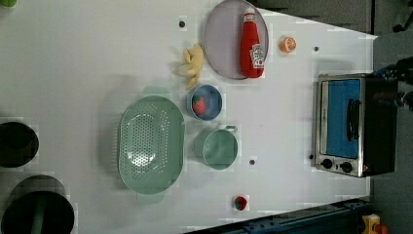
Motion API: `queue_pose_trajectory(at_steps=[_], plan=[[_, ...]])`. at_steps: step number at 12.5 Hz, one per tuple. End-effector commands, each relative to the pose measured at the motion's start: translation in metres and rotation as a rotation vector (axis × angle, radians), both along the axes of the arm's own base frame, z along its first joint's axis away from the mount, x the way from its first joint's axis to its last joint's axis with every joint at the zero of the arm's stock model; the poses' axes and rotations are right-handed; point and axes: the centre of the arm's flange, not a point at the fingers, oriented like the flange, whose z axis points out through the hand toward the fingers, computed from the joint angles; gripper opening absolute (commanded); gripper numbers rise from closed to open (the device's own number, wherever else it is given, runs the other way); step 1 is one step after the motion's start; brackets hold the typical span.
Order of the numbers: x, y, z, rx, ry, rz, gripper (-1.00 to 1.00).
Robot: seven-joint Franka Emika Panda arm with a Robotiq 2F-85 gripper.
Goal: Flap open oven.
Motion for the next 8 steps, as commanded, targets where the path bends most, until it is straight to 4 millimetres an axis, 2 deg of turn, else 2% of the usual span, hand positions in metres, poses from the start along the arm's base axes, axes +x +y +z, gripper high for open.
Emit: queue_pose_trajectory(at_steps=[1,3,5,6,8], plan=[[-0.1217,-0.0267,0.0857,0.031,-0.017,0.004,0.58],[-0.1217,-0.0267,0.0858,0.031,-0.018,0.004,1.0],[-0.1217,-0.0266,0.0857,0.031,-0.017,0.004,1.0],[-0.1217,-0.0266,0.0857,0.031,-0.018,0.004,0.9],[-0.1217,-0.0267,0.0857,0.031,-0.017,0.004,0.39]])
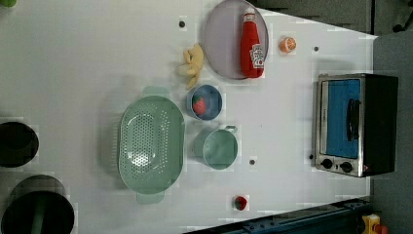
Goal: Flap open oven.
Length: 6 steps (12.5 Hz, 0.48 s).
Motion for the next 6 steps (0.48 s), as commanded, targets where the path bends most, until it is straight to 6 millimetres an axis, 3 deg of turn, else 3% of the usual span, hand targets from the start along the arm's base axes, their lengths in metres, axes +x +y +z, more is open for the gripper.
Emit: queue_pose_trajectory(at_steps=[1,4,6], plan=[[0.025,0.003,-0.055,0.012,0.133,0.057,0.14],[0.026,0.001,-0.059,0.014,0.142,0.053,-0.55],[0.025,-0.002,-0.069,0.016,0.162,0.053,-0.65]])
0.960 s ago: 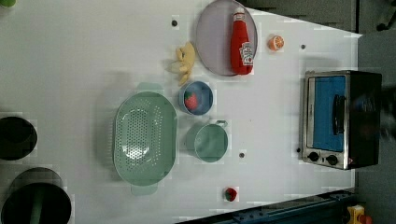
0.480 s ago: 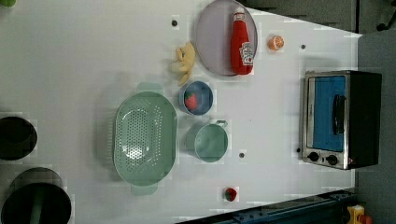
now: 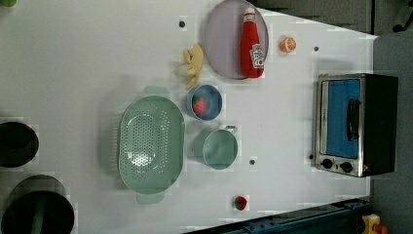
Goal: Flap open oven.
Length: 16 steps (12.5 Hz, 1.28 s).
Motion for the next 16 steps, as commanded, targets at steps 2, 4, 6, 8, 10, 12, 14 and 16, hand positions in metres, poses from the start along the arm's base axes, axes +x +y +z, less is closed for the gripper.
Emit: queue_pose_trajectory(at_steps=[2,4,6,8,10,12,14,16], plan=[[-0.007,-0.001,-0.034,0.011,0.079,0.159,-0.65],[-0.008,-0.015,-0.052,-0.007,0.099,0.319,-0.65],[-0.006,-0.037,-0.067,-0.035,0.09,0.457,-0.65],[-0.008,-0.063,-0.083,-0.055,0.081,0.561,-0.65],[-0.012,-0.091,-0.102,-0.048,0.067,0.604,-0.65],[-0.011,-0.115,-0.122,-0.055,0.034,0.578,-0.65],[-0.008,-0.135,-0.144,-0.062,0.012,0.586,-0.65],[-0.002,-0.155,-0.164,-0.077,0.003,0.665,-0.65]])
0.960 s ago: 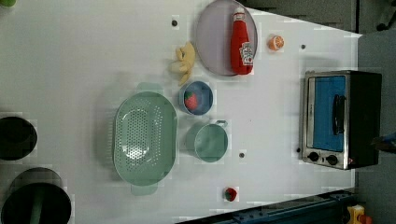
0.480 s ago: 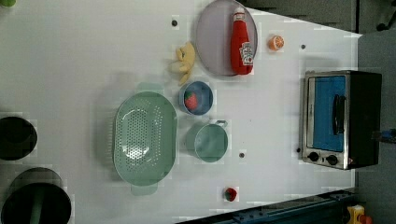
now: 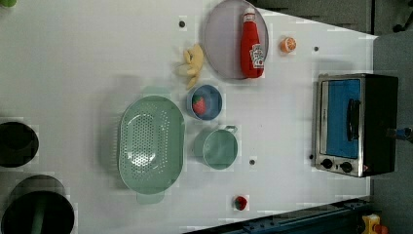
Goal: Flap open oven.
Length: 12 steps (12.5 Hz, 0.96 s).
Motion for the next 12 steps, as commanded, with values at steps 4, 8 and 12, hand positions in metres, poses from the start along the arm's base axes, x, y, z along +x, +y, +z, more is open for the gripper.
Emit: queue_pose_trajectory(at_steps=[4,8,12], plan=[[0.013,-0.056,-0.071,-0.048,0.03,0.214,-0.65],[0.024,-0.082,-0.109,-0.096,0.016,0.195,-0.65],[0.03,-0.09,-0.148,-0.112,0.055,0.189,-0.65]])
